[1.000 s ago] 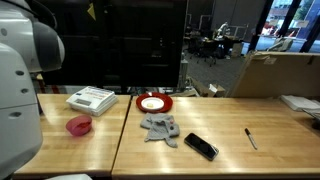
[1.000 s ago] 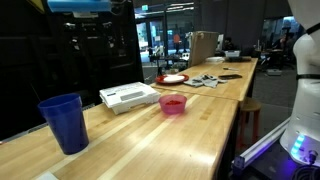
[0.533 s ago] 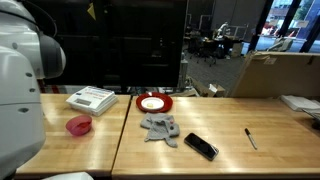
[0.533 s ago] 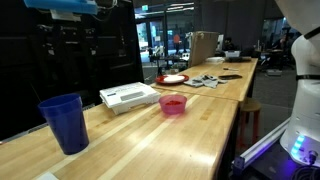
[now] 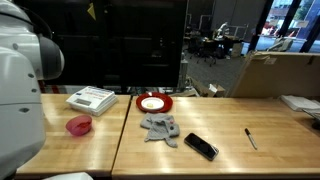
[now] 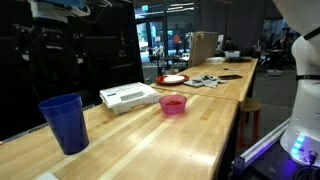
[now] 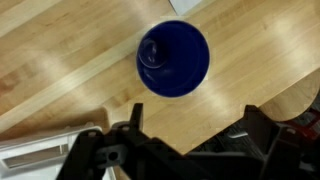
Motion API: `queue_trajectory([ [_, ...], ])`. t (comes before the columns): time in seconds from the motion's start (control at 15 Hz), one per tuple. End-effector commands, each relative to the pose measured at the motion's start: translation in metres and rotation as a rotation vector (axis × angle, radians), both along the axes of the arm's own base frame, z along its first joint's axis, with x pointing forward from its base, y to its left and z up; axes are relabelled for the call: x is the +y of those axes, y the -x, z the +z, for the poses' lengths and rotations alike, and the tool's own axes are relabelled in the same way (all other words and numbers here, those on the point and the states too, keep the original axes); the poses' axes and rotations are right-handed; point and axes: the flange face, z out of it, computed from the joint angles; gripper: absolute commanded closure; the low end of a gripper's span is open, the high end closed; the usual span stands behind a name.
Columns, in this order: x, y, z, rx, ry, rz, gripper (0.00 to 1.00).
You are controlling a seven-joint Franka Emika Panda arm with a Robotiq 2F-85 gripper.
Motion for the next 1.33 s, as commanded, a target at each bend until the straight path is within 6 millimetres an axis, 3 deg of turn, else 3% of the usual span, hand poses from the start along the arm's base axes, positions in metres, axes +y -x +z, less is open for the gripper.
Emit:
queue_trajectory([
  [0.0, 0.001, 0.017, -0.010, 0.099, -0.013, -0.074, 0.00],
  [0.87, 0.001, 0.071, -0.046, 0.351, 0.048, -0.256, 0.00],
  [1.27, -0.020, 0.080, -0.069, 0.358, 0.204, -0.396, 0.00],
])
